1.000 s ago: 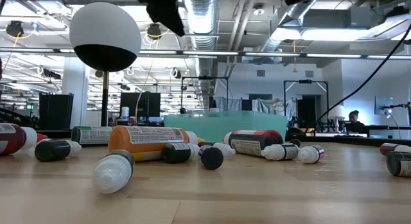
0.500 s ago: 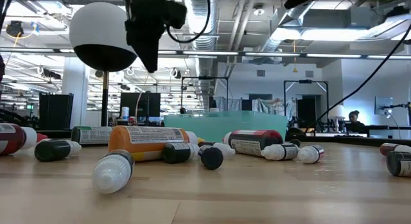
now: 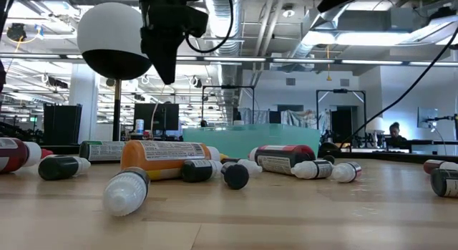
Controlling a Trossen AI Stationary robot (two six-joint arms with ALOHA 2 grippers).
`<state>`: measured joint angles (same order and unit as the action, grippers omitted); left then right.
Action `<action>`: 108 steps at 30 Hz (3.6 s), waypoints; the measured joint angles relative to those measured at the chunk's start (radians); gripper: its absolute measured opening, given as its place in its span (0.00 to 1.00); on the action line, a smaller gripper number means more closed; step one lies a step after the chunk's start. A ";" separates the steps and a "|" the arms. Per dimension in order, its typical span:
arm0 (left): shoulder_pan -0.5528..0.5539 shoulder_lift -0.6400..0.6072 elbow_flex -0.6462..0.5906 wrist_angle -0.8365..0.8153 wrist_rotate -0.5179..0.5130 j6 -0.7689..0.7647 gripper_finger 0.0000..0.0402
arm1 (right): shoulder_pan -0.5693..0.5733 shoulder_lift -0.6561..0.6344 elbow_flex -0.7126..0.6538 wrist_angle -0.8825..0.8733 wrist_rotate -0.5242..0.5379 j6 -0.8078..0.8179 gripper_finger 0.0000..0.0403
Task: Pick & Place food coloring
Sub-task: Put the large green food coloring bottle into the green bin
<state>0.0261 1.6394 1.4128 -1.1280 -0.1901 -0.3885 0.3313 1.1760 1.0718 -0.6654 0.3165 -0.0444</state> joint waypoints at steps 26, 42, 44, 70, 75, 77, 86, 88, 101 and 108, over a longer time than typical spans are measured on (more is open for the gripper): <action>0.044 -0.002 -0.170 -0.082 0.024 -0.229 0.35 | 0.000 0.000 0.000 0.001 0.000 0.038 0.00; 0.096 -0.002 -0.226 0.143 0.081 -0.153 0.59 | 0.000 0.000 0.000 0.015 0.000 0.037 0.00; 0.106 -0.002 -0.226 0.143 0.081 -0.153 0.60 | 0.000 0.000 0.000 0.014 0.000 0.037 0.00; 0.122 0.000 -0.336 0.127 0.204 -0.206 0.60 | 0.001 0.000 0.000 0.014 -0.004 0.064 0.00; 0.122 0.000 -0.376 0.168 0.204 -0.232 0.60 | 0.001 0.000 0.000 0.014 -0.004 0.064 0.00; 0.122 0.000 -0.378 0.194 0.204 -0.232 0.60 | 0.001 0.000 0.000 0.015 -0.004 0.064 0.00; 0.150 0.000 -0.378 0.279 0.212 -0.197 0.60 | 0.001 0.009 0.000 0.014 -0.004 0.067 0.00; 0.155 0.000 -0.378 0.282 0.214 -0.188 0.60 | 0.001 0.008 0.000 0.015 -0.003 0.071 0.00; 0.157 0.000 -0.378 0.291 0.243 -0.155 0.60 | 0.001 0.009 0.000 0.015 -0.004 0.071 0.00; 0.157 0.000 -0.378 0.291 0.260 -0.153 0.60 | 0.001 0.009 0.000 0.015 -0.004 0.071 0.00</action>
<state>0.1833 1.6390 1.0351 -0.8371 0.0699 -0.5414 0.3321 1.1846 1.0721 -0.6506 0.3130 0.0269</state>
